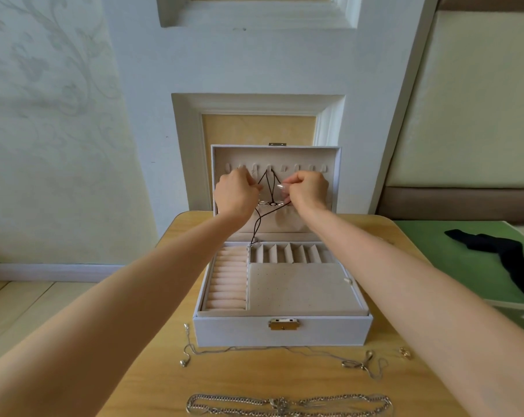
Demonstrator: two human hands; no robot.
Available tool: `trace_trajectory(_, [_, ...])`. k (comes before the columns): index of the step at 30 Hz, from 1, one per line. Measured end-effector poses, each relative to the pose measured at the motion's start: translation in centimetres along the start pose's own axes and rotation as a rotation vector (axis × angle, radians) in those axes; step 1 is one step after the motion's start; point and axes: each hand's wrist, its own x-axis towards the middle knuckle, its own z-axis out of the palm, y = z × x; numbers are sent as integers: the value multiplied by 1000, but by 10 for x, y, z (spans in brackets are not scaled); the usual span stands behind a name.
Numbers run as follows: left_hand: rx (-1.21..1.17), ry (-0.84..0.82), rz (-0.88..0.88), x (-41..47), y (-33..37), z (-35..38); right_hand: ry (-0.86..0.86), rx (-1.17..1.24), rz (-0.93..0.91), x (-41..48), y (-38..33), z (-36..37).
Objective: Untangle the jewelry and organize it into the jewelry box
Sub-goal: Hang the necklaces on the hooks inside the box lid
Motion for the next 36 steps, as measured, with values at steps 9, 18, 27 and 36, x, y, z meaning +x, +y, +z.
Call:
trace_trajectory(9, [-25,-52,-39,-2,-2,-7,-30,-103,-16,-5,14,-16])
trace_trajectory(18, [-90,-137,-79,5,-6,-13,-95,-141,-47,-7,18,-21])
trace_trajectory(27, [-4,-177,-33,-5,-16,-13,-129,-22,29,-10,16,-24])
trace_trajectory(36, [46,-150,179,-35,-11,-6,-236,119,84,-45,7,-7])
